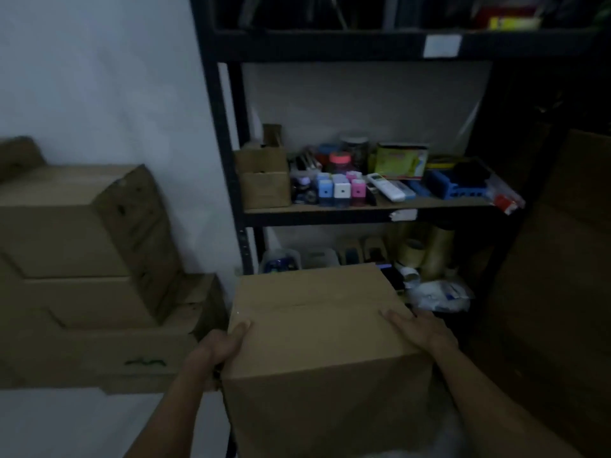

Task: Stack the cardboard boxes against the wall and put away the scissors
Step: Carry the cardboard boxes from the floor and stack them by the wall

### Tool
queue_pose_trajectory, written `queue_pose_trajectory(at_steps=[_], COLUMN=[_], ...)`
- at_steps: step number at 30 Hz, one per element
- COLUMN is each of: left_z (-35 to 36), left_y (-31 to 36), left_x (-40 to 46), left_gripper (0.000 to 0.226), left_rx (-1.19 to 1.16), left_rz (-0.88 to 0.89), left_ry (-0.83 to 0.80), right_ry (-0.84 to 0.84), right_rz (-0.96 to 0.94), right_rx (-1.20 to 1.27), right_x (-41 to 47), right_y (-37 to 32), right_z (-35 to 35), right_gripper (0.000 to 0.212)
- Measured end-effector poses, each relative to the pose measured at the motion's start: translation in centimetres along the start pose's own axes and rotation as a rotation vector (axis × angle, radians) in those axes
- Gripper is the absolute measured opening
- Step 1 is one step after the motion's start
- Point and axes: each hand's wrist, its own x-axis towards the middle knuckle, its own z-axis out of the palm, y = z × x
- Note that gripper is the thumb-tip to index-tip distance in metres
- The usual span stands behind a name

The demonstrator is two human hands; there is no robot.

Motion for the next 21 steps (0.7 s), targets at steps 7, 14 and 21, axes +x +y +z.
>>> queue_pose_trajectory(at_steps=[7,14,21], left_z=[-14.2,-26.3,-37.0], left_y=[-6.0,-11.0,-15.7], left_x=[-6.7,-12.9,-16.4], left_gripper=[0.088,0.086,0.078], left_rx=[0.005,-0.137,-0.322], left_rz=[-0.019,-0.087,-0.179], left_ry=[0.184,0.34,0.472], right_ry=[-0.014,-0.091,-0.135], right_rz=[-0.193,-0.415,-0.538], right_rx=[-0.093,-0.044,-0.073], right_x=[-7.2,-12.7,-17.4], right_y=[-11.4,-23.1,-35.9], right_z=[4.5,10.1,16.5], right_gripper=[0.106,0.128,0.097])
